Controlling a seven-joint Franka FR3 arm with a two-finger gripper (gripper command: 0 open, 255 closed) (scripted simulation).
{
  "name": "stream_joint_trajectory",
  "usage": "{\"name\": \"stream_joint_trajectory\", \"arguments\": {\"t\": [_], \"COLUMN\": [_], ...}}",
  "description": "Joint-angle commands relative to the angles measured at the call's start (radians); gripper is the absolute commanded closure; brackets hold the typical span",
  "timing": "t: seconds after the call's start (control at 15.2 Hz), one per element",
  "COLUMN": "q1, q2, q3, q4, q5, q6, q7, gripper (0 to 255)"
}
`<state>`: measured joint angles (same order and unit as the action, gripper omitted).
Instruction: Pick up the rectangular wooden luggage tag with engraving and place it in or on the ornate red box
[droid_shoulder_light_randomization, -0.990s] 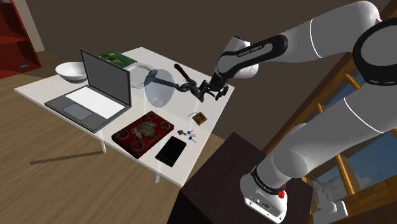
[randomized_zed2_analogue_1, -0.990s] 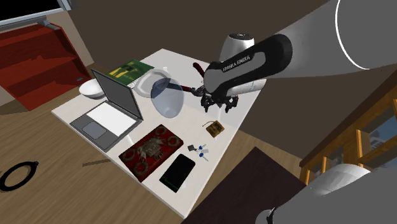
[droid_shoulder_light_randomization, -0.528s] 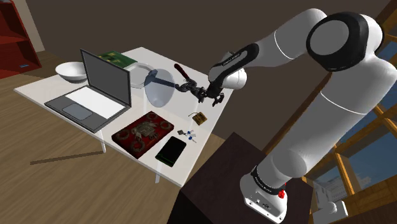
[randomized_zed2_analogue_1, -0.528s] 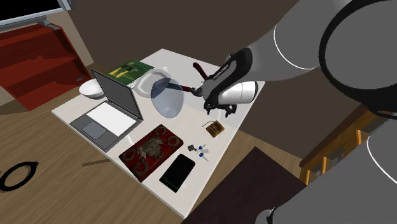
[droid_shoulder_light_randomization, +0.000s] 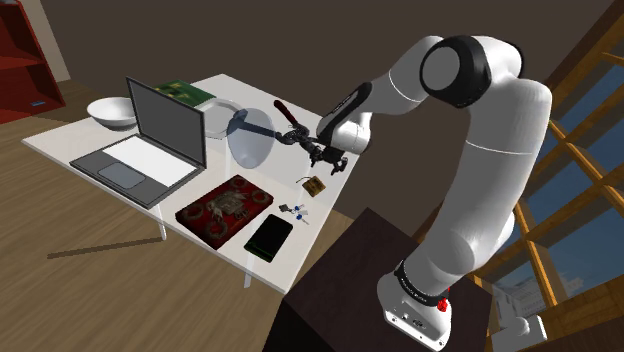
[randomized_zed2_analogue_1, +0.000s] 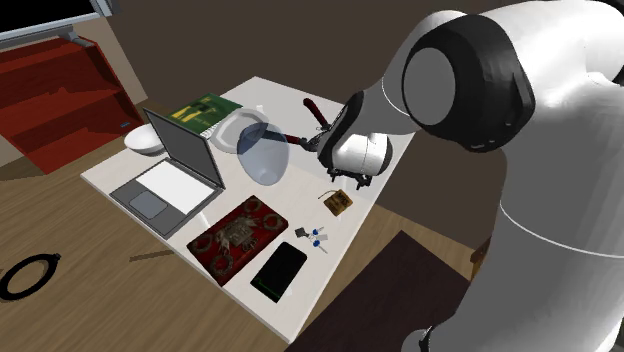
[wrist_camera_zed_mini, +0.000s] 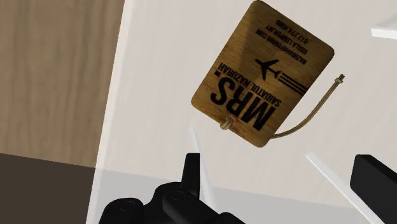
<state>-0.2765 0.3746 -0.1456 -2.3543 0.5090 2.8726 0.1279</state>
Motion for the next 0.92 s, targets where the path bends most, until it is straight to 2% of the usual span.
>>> {"name": "stream_joint_trajectory", "arguments": {"t": [0.0, 0.53, 0.86], "q1": [-0.043, -0.095, -0.095], "q2": [0.084, 0.206, 0.206], "q3": [0.036, 0.103, 0.104], "q4": [0.051, 0.118, 0.118], "q5": [0.062, 0.108, 0.108], "q6": [0.040, 0.103, 0.103], "q7": [-0.021, -0.064, -0.064], "gripper": [0, 0, 0]}}
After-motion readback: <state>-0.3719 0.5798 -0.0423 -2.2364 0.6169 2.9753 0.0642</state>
